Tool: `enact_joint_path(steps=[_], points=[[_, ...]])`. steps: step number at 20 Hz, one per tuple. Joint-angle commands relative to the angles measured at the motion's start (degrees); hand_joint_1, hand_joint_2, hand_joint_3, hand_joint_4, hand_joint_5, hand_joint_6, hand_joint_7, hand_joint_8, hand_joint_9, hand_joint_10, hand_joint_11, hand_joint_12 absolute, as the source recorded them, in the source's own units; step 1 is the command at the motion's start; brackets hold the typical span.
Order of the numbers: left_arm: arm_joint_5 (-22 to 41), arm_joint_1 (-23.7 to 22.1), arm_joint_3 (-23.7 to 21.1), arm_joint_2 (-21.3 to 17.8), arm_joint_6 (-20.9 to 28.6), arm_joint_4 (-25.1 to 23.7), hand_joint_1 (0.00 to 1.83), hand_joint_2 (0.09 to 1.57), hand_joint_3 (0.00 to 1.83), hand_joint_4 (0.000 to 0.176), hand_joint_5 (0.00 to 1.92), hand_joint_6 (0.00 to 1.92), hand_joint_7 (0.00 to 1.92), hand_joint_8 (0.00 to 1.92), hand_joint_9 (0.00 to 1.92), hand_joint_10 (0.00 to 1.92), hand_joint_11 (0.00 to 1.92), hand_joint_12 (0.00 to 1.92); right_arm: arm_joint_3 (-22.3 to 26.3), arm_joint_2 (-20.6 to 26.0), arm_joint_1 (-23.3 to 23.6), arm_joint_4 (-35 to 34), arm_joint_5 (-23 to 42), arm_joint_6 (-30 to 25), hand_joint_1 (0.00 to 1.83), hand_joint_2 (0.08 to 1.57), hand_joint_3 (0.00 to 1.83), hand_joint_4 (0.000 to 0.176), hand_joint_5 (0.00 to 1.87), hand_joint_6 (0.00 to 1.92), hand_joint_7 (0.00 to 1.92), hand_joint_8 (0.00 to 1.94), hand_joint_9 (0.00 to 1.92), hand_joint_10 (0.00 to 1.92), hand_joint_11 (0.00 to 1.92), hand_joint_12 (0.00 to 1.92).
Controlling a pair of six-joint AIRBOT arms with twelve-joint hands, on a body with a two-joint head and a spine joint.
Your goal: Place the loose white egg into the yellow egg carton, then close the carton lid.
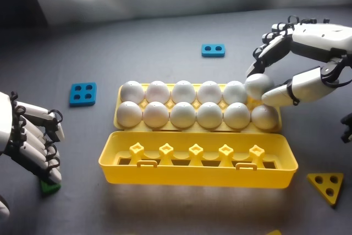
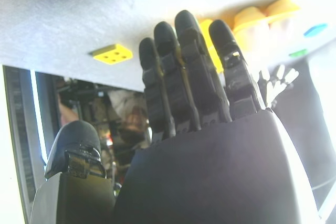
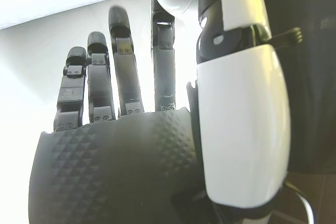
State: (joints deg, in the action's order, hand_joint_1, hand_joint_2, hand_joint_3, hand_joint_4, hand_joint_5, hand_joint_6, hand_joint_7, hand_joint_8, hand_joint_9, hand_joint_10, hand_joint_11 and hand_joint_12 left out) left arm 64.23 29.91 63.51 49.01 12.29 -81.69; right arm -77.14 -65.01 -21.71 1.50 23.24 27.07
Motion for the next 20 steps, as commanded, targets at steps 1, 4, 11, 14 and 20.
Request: enact_joint_path(steps=[1, 4, 11, 14, 20], points=[[2.68, -0.36, 0.14, -1.13, 0.28, 3.49, 0.0, 1.19, 0.0, 0.0, 0.59, 0.0, 0.63, 0.01, 0.57, 0.01, 0.02, 0.82, -0.02, 0.53, 0.1, -0.68, 5.87, -0.27, 0.78, 0.97, 0.0, 0.176, 0.85, 0.02, 0.4, 0.0, 0.19, 0.0, 0.0, 0.0], [2.68, -0.42, 0.14, -1.17, 0.29, 3.49, 0.0, 1.19, 0.0, 0.0, 0.58, 0.0, 0.62, 0.0, 0.56, 0.0, 0.0, 0.81, -0.01, 0.57, 0.1, -0.68, 5.87, -0.27, 0.76, 0.91, 0.0, 0.176, 0.79, 0.0, 0.35, 0.01, 0.15, 0.0, 0.0, 0.0], [2.69, -0.49, 0.02, -1.22, 0.3, 3.49, 0.0, 1.19, 0.0, 0.0, 0.6, 0.0, 0.63, 0.0, 0.56, 0.0, 0.01, 0.83, 0.05, 0.72, 0.09, -0.67, 5.74, -0.09, 0.55, 0.88, 0.0, 0.176, 0.31, 0.0, 0.04, 0.0, 0.0, 0.0, 0.0, 0.0], [2.83, -0.41, -0.26, -1.24, 0.3, 3.49, 0.0, 1.19, 0.0, 0.0, 0.6, 0.0, 0.63, 0.0, 0.57, 0.0, 0.0, 0.83, 0.21, 1.39, 0.11, -0.67, 5.38, 0.17, 0.59, 0.84, 0.0, 0.11, 0.12, 0.0, 0.0, 0.0, 0.0, 0.0, 0.0, 0.0], [2.83, -0.25, -1.73, -1.29, 1.0, 4.76, 0.0, 1.18, 0.0, 0.0, 0.6, 0.0, 0.64, 0.0, 0.57, 0.0, 0.0, 0.84, 3.79, 6.78, 1.72, 10.39, 5.07, 2.84, 0.52, 0.83, 0.0, 0.024, 0.06, 0.0, 0.0, 0.0, 0.0, 0.0, 0.0, 0.0]])
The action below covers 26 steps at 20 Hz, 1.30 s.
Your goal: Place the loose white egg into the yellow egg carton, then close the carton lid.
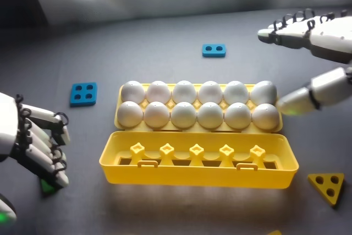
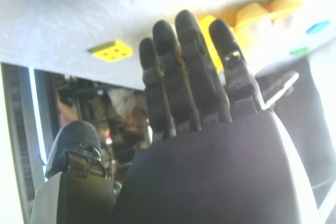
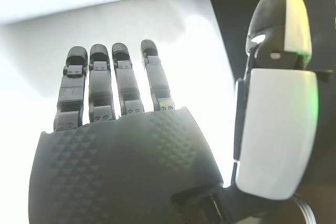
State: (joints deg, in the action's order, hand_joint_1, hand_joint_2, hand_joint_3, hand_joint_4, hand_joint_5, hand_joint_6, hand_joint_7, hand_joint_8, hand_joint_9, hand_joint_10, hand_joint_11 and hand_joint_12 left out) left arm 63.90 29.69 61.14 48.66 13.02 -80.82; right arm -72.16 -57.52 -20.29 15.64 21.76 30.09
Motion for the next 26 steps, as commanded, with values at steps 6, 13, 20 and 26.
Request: enact_joint_path(steps=[6, 13, 20, 26], points=[[2.26, 0.78, -1.8, -1.16, 0.29, 3.84, 0.0, 1.19, 0.0, 0.0, 0.59, 0.0, 0.63, 0.0, 0.57, 0.0, 0.01, 0.86, 10.44, 13.48, 3.0, 26.88, 5.36, -15.77, 0.45, 0.85, 0.0, 0.0, 0.04, 0.0, 0.01, 0.0, 0.0, 0.0, 0.0, 0.0], [0.95, 1.28, -2.24, -0.24, -0.79, 3.88, 0.0, 1.19, 0.0, 0.0, 0.58, 0.0, 0.62, 0.0, 0.56, 0.0, 0.0, 0.84, 21.03, 28.1, 7.21, 52.58, 5.36, -36.0, 0.01, 1.15, 0.02, 0.0, 0.1, 0.0, 0.07, 0.0, 0.04, 0.0, 0.06, 0.04], [-1.29, 2.26, -3.42, 0.19, -2.45, 7.78, 0.0, 1.19, 0.0, 0.0, 0.56, 0.0, 0.59, 0.0, 0.52, 0.0, 0.01, 0.77, 21.48, 30.16, 7.57, 52.24, 6.52, -40.49, 0.0, 1.35, 0.02, 0.0, 0.08, 0.0, 0.07, 0.0, 0.03, 0.0, 0.03, 0.05], [-1.72, 2.54, -3.69, 0.72, -3.03, 7.99, 0.0, 1.19, 0.0, 0.0, 0.56, 0.0, 0.58, 0.0, 0.52, 0.0, 0.01, 0.78, 21.29, 30.6, 8.02, 50.29, 6.24, -40.19, 0.0, 1.47, 0.04, 0.0, 0.04, 0.0, 0.02, 0.0, 0.0, 0.0, 0.01, 0.03]])
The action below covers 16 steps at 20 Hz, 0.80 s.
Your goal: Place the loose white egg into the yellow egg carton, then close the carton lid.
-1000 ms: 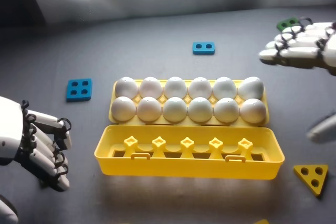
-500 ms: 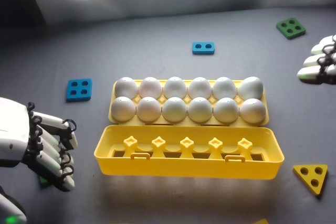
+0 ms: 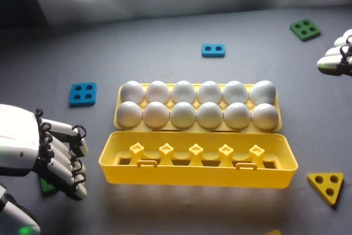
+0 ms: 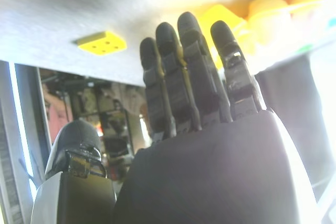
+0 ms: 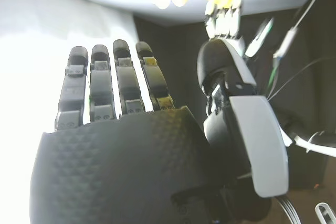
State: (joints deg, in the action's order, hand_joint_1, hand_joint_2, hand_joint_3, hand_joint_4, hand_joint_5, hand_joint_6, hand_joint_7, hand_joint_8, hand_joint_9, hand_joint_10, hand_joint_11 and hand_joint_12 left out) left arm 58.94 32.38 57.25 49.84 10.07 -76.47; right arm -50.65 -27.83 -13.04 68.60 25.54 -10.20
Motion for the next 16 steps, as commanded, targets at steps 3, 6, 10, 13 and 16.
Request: enact_joint_path(steps=[3, 6, 10, 13, 16], points=[[2.87, -0.15, 0.22, -0.29, -0.31, 3.64, 0.0, 1.2, 0.0, 0.0, 0.52, 0.0, 0.55, 0.0, 0.5, 0.0, 0.0, 0.77, -0.27, 1.07, 0.93, -2.68, 2.46, 0.08, 0.0, 1.48, 0.04, 0.0, 0.04, 0.0, 0.02, 0.0, 0.0, 0.0, 0.0, 0.02], [2.55, -0.15, 0.2, -0.15, -0.35, 3.73, 0.0, 1.2, 0.0, 0.0, 0.51, 0.0, 0.54, 0.0, 0.49, 0.0, 0.01, 0.76, -0.24, 1.07, 0.92, -3.87, 2.47, 0.07, 0.0, 1.51, 0.03, 0.0, 0.04, 0.0, 0.02, 0.0, 0.0, 0.0, 0.01, 0.01], [2.22, -0.15, 0.25, 0.25, -0.52, 3.74, 0.0, 1.2, 0.0, 0.0, 0.52, 0.0, 0.55, 0.0, 0.5, 0.0, 0.01, 0.76, -0.27, 1.38, 1.07, -3.95, 2.39, -0.05, 0.0, 1.51, 0.02, 0.0, 0.06, 0.01, 0.04, 0.01, 0.01, 0.0, 0.02, 0.02], [1.73, -0.13, 0.17, 0.48, -0.66, 3.77, 0.0, 1.2, 0.0, 0.0, 0.5, 0.0, 0.54, 0.0, 0.49, 0.0, 0.0, 0.76, -0.27, 1.53, 1.45, -3.95, 2.76, -0.62, 0.0, 1.5, 0.02, 0.0, 0.07, 0.01, 0.04, 0.01, 0.01, 0.0, 0.02, 0.02], [1.61, -0.11, 0.17, 0.62, -0.84, 3.76, 0.0, 1.2, 0.0, 0.0, 0.51, 0.0, 0.55, 0.0, 0.5, 0.0, 0.01, 0.76, -0.34, 1.75, 1.58, -5.29, 2.75, -0.89, 0.0, 1.5, 0.02, 0.0, 0.07, 0.01, 0.05, 0.01, 0.02, 0.0, 0.03, 0.03]])
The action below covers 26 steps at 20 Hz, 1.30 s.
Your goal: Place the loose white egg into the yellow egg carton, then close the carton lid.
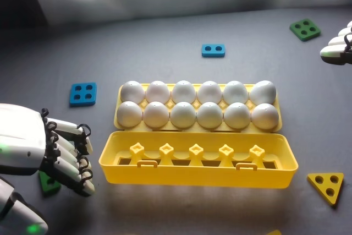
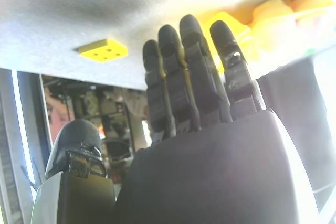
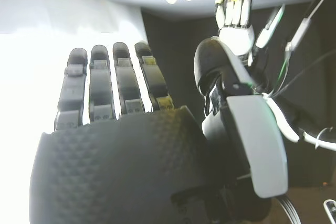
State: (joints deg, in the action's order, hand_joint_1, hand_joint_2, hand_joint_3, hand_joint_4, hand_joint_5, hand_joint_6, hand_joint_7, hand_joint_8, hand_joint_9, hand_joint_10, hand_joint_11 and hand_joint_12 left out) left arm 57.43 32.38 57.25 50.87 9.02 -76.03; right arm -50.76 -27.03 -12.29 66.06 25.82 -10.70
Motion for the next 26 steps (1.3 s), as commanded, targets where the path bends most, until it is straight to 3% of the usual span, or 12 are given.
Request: enact_joint_path(steps=[1, 6, 7, 9, 12, 13, 21, 26], points=[[3.03, -0.11, 0.17, -0.36, 0.07, 3.32, 0.0, 1.2, 0.0, 0.0, 0.51, 0.0, 0.54, 0.0, 0.49, 0.0, 0.01, 0.76, -0.54, 0.95, 0.95, -2.88, 2.46, -0.37, 0.0, 1.5, 0.01, 0.0, 0.07, 0.01, 0.05, 0.01, 0.02, 0.0, 0.04, 0.03], [2.71, -0.11, 0.05, -0.09, -0.03, 3.34, 0.0, 1.2, 0.0, 0.0, 0.51, 0.0, 0.54, 0.0, 0.48, 0.0, 0.0, 0.76, -3.61, 0.89, 1.92, -3.61, 3.67, -0.16, 0.0, 1.49, 0.01, 0.0, 0.08, 0.01, 0.06, 0.01, 0.02, 0.01, 0.04, 0.03], [2.7, -0.11, 0.0, -0.1, -0.03, 3.35, 0.0, 1.2, 0.0, 0.0, 0.45, 0.0, 0.46, 0.0, 0.4, 0.0, 0.0, 0.72, -4.06, 0.89, 1.96, -3.6, 3.81, 0.35, 0.0, 1.49, 0.01, 0.0, 0.08, 0.01, 0.06, 0.01, 0.02, 0.0, 0.03, 0.03], [2.7, -0.12, -0.09, -0.15, -0.02, 3.35, 0.0, 1.17, 0.0, 0.0, 0.31, 0.0, 0.3, 0.0, 0.26, 0.0, 0.0, 0.51, -4.48, 0.89, 2.0, -3.6, 3.81, 1.05, 0.0, 1.49, 0.01, 0.0, 0.08, 0.01, 0.06, 0.01, 0.02, 0.0, 0.03, 0.03], [2.71, -0.24, -0.11, -0.23, 0.15, 3.35, 0.0, 1.1, 0.0, 0.0, 0.04, 0.0, 0.04, 0.01, 0.02, 0.0, 0.0, 0.04, -4.62, 0.89, 2.3, -3.6, 3.81, 1.15, 0.0, 1.49, 0.0, 0.0, 0.07, 0.0, 0.07, 0.01, 0.03, 0.01, 0.02, 0.03], [2.71, -0.27, -0.15, -0.28, 0.2, 3.35, 0.0, 1.08, 0.0, 0.0, 0.01, 0.0, 0.01, 0.0, 0.0, 0.0, 0.0, 0.01, -4.61, 0.89, 2.31, -3.6, 3.81, 1.15, 0.0, 1.49, 0.0, 0.0, 0.07, 0.0, 0.07, 0.01, 0.03, 0.01, 0.02, 0.03], [2.71, -0.67, -1.79, -0.65, 0.24, 3.31, 0.0, 1.04, 0.0, 0.0, 0.0, 0.0, 0.0, 0.0, 0.0, 0.0, 0.0, 0.0, -4.61, 0.89, 2.29, -3.6, 3.8, 1.3, 0.0, 1.49, 0.0, 0.0, 0.09, 0.0, 0.07, 0.0, 0.03, 0.0, 0.02, 0.03], [3.12, -3.53, -0.32, -0.24, 1.89, 3.38, 0.0, 1.05, 0.0, 0.0, 0.0, 0.0, 0.0, 0.0, 0.0, 0.0, 0.0, 0.0, -4.61, 0.9, 2.28, -3.6, 3.8, 1.59, 0.0, 1.49, 0.0, 0.0, 0.07, 0.0, 0.06, 0.0, 0.02, 0.0, 0.02, 0.04]])
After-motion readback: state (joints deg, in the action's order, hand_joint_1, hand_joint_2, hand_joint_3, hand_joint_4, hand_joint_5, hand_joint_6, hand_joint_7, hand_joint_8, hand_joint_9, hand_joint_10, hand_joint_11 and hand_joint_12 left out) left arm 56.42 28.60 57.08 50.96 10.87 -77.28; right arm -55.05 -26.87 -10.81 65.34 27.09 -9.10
